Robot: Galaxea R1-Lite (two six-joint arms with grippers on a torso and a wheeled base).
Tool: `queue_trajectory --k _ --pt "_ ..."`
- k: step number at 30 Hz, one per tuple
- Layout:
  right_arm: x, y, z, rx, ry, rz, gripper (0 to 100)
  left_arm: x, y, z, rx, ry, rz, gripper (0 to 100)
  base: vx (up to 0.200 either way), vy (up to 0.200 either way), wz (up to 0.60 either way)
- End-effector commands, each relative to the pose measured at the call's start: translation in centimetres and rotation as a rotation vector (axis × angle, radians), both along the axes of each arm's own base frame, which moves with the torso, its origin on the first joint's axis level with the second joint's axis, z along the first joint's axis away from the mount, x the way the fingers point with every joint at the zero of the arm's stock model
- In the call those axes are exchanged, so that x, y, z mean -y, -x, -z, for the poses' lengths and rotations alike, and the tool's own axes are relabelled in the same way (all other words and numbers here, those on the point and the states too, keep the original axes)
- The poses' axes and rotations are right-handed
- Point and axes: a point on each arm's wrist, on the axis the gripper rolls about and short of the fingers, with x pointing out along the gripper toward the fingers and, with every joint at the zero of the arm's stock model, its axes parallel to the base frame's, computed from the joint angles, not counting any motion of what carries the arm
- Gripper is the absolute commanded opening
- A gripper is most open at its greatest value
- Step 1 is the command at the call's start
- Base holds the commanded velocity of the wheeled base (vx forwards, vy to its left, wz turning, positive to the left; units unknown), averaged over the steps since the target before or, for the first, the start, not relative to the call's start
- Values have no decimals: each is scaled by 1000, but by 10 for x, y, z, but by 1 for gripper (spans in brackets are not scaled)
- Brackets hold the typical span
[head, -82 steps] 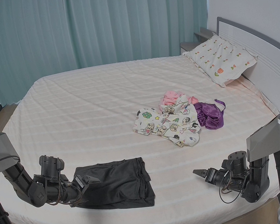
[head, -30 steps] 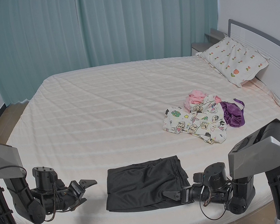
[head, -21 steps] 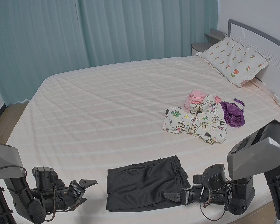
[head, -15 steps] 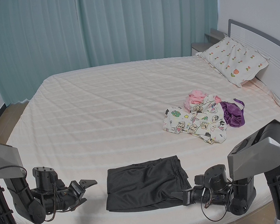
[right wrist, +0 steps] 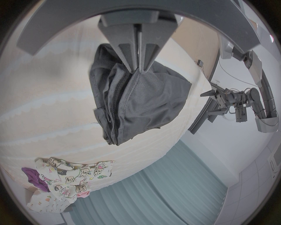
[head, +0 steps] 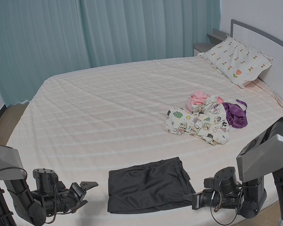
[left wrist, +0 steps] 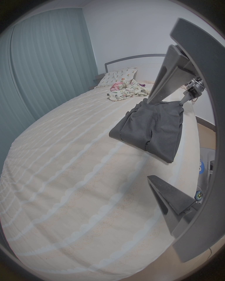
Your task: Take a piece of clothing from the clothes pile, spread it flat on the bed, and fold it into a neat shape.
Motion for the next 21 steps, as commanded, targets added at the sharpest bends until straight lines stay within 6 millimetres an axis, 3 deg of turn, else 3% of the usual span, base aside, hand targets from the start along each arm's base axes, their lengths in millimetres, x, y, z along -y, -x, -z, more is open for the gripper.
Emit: queue_trajectory --k 1,4,17,18,21 --pt "12 8 -11 -3 14 -12 0 0 0 0 -2 0 0 100 0 0 0" --pt "22 7 -9 0 37 -33 0 0 0 0 -2 0 0 100 0 0 0" --pt "25 11 -2 -35 68 -60 0 0 0 0 -2 0 0 100 0 0 0" --pt "25 11 -1 -37 71 -61 100 0 0 0 -2 0 0 100 0 0 0" --pt "25 11 -3 -29 69 -63 100 0 0 0 0 0 0 100 0 0 0"
